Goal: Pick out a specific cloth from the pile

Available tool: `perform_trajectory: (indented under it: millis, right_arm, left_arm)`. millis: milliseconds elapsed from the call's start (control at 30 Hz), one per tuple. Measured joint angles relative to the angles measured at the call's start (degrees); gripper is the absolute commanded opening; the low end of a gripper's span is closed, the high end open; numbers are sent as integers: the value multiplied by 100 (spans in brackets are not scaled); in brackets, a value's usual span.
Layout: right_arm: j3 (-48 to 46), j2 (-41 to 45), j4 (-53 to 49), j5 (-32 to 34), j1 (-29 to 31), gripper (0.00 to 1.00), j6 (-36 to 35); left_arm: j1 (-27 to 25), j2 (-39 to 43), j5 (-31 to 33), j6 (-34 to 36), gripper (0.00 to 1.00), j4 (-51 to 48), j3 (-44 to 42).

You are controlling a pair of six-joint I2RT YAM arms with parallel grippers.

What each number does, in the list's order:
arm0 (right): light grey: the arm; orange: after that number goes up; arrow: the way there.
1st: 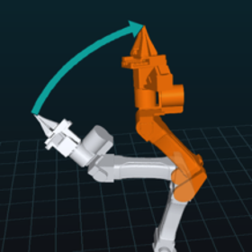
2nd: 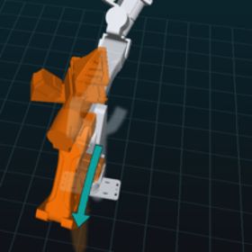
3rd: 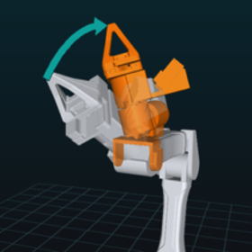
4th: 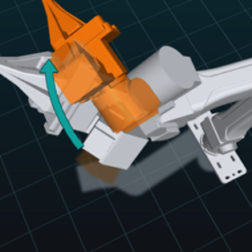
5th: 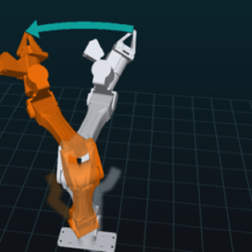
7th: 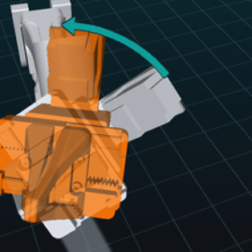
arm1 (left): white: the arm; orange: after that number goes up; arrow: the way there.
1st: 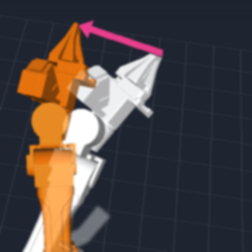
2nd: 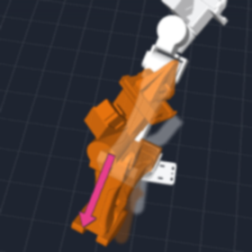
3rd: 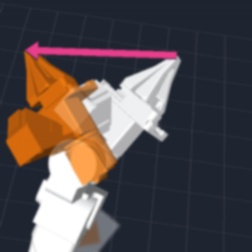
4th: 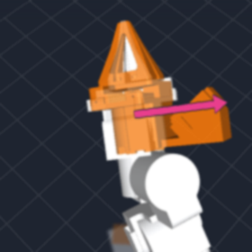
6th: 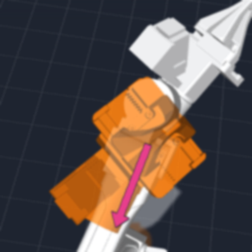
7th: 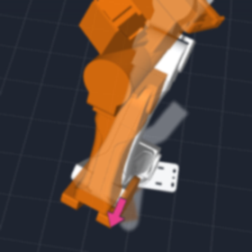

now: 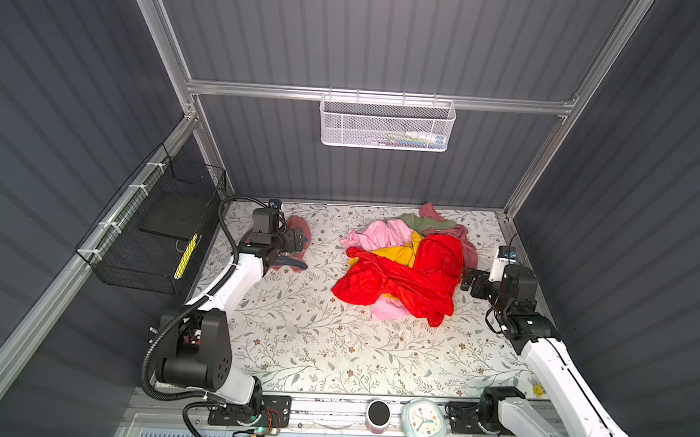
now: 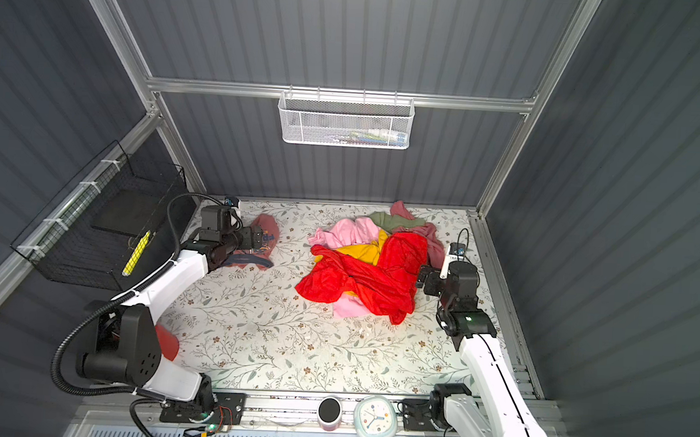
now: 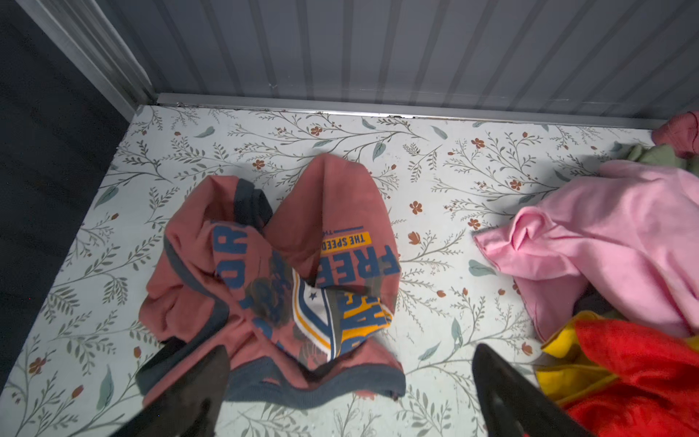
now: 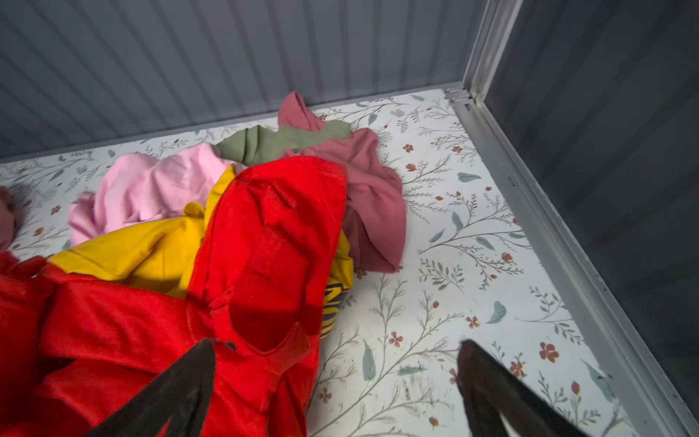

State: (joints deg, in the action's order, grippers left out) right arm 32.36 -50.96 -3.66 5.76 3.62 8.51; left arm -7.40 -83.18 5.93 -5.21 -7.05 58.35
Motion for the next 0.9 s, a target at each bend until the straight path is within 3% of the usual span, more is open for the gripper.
perform_trajectory:
  millis: [167,400,900]
  right_arm:
    - [-837,-105,1202,216,-26,99,-162]
    - [-1147,-876,2859,741,-37,99,-428]
    - [-1722,-2975,5901,612,-195,99,-761]
  left_arm:
    - [0,739,376,-22,100,247,-1086]
    - [0,1650,920,-63,100,726,-2026]
    - [0,1818,1561,-61,100,1381,-2675]
